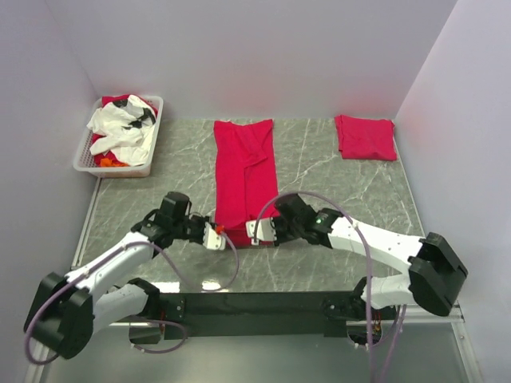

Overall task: Fold and stack the t-shirts
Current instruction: Fold the tshirt

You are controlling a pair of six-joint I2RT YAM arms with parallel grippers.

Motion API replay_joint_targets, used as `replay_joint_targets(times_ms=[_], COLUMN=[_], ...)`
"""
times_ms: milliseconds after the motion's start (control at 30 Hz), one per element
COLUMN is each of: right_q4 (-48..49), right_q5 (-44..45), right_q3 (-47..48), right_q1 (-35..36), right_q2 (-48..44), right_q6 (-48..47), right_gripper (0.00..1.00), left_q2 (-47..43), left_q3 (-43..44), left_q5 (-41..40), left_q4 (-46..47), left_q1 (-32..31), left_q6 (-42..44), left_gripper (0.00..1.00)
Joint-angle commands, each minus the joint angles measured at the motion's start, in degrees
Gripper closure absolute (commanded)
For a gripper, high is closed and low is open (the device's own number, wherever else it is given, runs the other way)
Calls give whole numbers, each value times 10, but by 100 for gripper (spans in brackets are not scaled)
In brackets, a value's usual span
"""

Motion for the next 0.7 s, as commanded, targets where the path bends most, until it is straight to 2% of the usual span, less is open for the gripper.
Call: replay_joint_targets(times_ms=[0,167,333,533,667], right_q4=[23,36,32,10,13], right_q5=[-2,-30,-47,-65,-68], right_q3=[47,106,184,276,304], right_q1=[-44,-94,-145,-178,-189], right_q2=[31,98,179,262,302], right_q6=[-69,-117,-153,-174,-192], right_gripper=[100,100,100,100,100], left_q2=[48,140,245,342,393], left_q3=[50,97,172,252,291], left_q5=[52,86,116,132,134], left_q4=[53,89,96,111,111], left_q1=[44,95,128,160,176], left_q6=[78,138,160,176,197], left_gripper=[99,99,99,99,99])
